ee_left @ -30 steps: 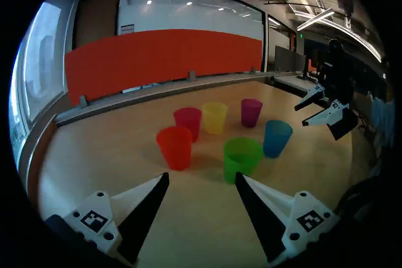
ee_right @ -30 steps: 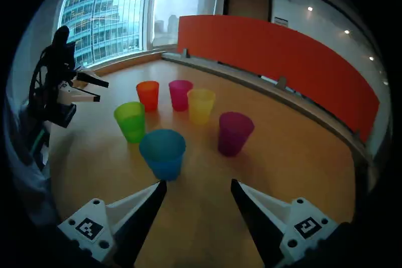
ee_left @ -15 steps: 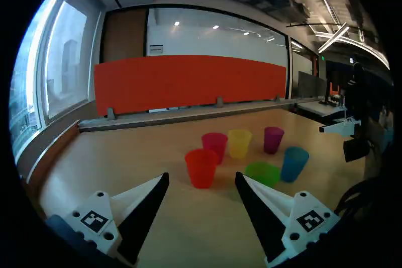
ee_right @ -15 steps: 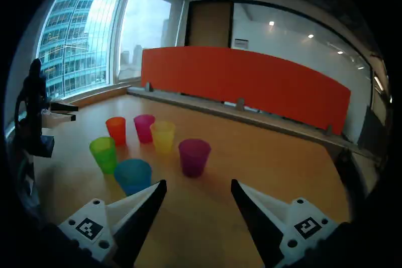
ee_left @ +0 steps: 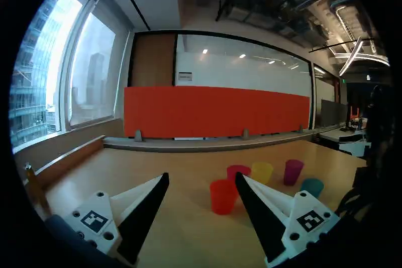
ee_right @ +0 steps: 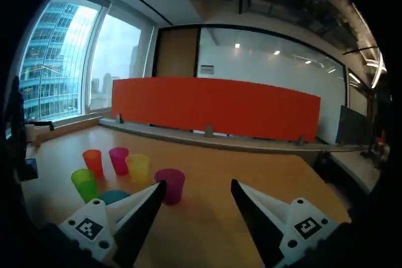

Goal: Pour water

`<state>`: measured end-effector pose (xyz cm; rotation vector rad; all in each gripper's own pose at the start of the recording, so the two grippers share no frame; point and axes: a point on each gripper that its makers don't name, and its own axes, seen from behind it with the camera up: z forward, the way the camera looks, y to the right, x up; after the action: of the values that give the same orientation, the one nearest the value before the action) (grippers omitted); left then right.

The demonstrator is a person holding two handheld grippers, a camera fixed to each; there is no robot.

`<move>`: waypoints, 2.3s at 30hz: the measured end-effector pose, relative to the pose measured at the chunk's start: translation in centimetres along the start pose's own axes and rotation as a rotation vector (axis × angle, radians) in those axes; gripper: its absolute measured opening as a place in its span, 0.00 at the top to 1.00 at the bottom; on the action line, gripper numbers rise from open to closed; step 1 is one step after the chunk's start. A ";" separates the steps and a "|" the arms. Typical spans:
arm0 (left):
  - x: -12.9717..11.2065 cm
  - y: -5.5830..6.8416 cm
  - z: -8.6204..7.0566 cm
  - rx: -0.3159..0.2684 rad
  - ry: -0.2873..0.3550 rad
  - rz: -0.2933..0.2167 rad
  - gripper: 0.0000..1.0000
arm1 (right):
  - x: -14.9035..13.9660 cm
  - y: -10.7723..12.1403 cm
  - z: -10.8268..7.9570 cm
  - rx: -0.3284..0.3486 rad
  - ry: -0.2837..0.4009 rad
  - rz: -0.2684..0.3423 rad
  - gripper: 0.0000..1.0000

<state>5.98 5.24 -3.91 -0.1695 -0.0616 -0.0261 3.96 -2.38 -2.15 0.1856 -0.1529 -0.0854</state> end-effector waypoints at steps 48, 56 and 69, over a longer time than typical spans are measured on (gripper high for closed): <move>0.4 -1.9 2.0 0.124 0.093 0.027 0.02 | 3.2 3.4 -3.1 -0.267 0.173 0.102 0.01; -0.7 -2.2 2.0 0.119 0.108 0.035 0.02 | 3.5 3.6 -3.4 -0.279 0.178 0.086 0.01; -2.5 -4.2 2.0 0.149 0.106 0.055 0.02 | 4.3 3.1 -3.2 -0.275 0.197 0.087 0.01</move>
<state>3.22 1.53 -1.38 -0.0208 0.0465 0.0247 8.88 0.80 -4.04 -0.0871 0.0479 -0.0003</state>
